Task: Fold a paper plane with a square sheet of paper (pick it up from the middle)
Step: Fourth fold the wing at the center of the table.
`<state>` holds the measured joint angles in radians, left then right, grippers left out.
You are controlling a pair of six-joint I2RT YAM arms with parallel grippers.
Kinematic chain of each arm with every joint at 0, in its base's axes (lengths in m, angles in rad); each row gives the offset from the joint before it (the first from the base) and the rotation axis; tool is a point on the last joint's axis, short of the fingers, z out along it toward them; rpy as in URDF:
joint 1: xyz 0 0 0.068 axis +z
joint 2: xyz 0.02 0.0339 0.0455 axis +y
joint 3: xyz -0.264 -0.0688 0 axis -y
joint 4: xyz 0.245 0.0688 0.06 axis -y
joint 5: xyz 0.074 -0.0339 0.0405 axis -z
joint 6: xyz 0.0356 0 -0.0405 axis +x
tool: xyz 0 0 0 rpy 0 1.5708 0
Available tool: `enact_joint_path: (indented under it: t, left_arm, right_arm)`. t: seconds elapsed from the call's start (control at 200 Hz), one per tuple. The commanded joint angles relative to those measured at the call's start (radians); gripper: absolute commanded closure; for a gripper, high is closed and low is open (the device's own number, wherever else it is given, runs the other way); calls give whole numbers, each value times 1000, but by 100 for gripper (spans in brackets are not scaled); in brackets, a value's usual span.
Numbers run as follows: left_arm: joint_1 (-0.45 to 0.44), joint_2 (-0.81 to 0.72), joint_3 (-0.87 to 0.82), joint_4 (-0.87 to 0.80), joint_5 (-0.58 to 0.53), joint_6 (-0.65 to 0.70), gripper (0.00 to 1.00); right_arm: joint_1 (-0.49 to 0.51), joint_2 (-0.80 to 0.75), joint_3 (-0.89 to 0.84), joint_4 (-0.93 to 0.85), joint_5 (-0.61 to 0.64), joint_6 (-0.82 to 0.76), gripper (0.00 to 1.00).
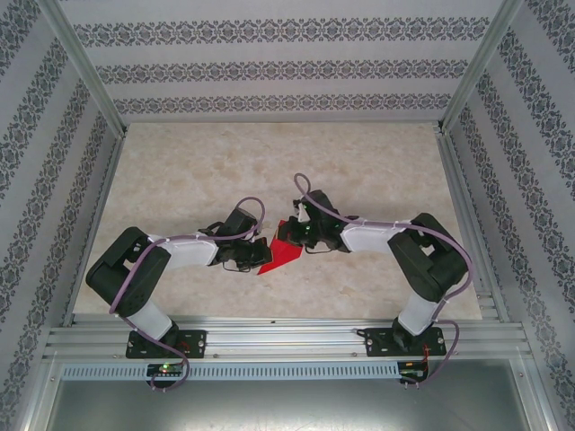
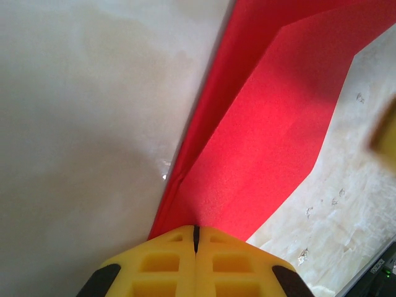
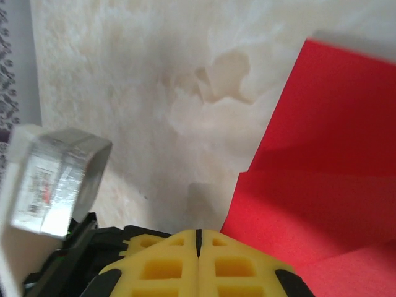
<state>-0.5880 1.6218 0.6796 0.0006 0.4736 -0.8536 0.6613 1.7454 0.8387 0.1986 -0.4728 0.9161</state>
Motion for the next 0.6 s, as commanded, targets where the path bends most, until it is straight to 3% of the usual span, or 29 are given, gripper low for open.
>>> enact_joint_path:
  t: [0.0, 0.24, 0.6]
  left_arm:
    - [-1, 53, -32, -184, -92, 19, 100]
    - [0, 49, -38, -198, -99, 23, 100]
    - [0, 55, -56, -189, -96, 30, 100]
  right_arm:
    - [14, 58, 26, 13, 17, 2, 99]
    - [-32, 116, -9, 35, 56, -13, 98]
    - [-191, 140, -46, 53, 48, -86, 95]
